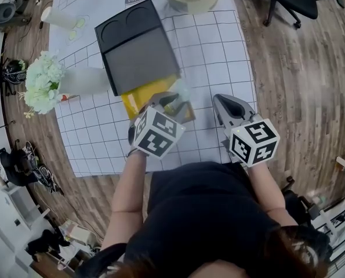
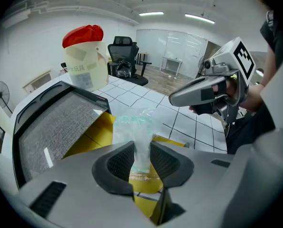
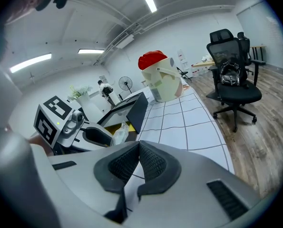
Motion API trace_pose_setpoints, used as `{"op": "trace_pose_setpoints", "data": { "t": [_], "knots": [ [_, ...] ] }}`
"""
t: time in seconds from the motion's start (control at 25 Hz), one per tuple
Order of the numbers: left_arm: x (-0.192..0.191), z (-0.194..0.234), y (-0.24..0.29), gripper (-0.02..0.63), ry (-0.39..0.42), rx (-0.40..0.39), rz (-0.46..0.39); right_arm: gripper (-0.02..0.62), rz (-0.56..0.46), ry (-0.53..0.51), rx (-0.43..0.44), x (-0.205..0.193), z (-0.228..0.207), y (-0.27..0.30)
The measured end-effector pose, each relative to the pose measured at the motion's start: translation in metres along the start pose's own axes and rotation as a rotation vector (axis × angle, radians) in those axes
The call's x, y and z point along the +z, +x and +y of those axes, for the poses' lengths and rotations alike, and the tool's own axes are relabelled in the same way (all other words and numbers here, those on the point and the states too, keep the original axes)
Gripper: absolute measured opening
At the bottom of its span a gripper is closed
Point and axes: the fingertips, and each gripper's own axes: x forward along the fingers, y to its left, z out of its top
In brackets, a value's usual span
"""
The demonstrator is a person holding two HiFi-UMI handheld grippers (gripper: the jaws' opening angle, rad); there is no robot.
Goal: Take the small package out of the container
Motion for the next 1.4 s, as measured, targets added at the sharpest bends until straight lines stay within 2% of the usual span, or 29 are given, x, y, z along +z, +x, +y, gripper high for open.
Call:
{"op": "trace_pose_setpoints", "data": {
  "t": [0.36, 0.76, 1.08, 1.4],
  "knots": [
    [0.0, 0.006, -0.021, 0.043, 0.038, 0.061, -0.065, 0.015, -0.002, -0.014, -0.015, -0.006, 0.014, -0.004],
    [-0.011, 0.009, -0.06, 0.043, 0.033, 0.107, -0.163, 0.015, -0.029, -0.054, -0.055, -0.013, 0.05, -0.016],
    [-0.023, 0.012, -0.108, 0.043, 0.012, 0.176, -0.251, 0.015, -0.085, -0.02, -0.061, -0.012, 0.079, -0.032],
    [-0.059, 0.016, -0.146, 0.043, -0.02, 0.228, -0.283, 0.015, -0.104, -0.021, -0.08, -0.02, 0.107, -0.035]
  ]
}}
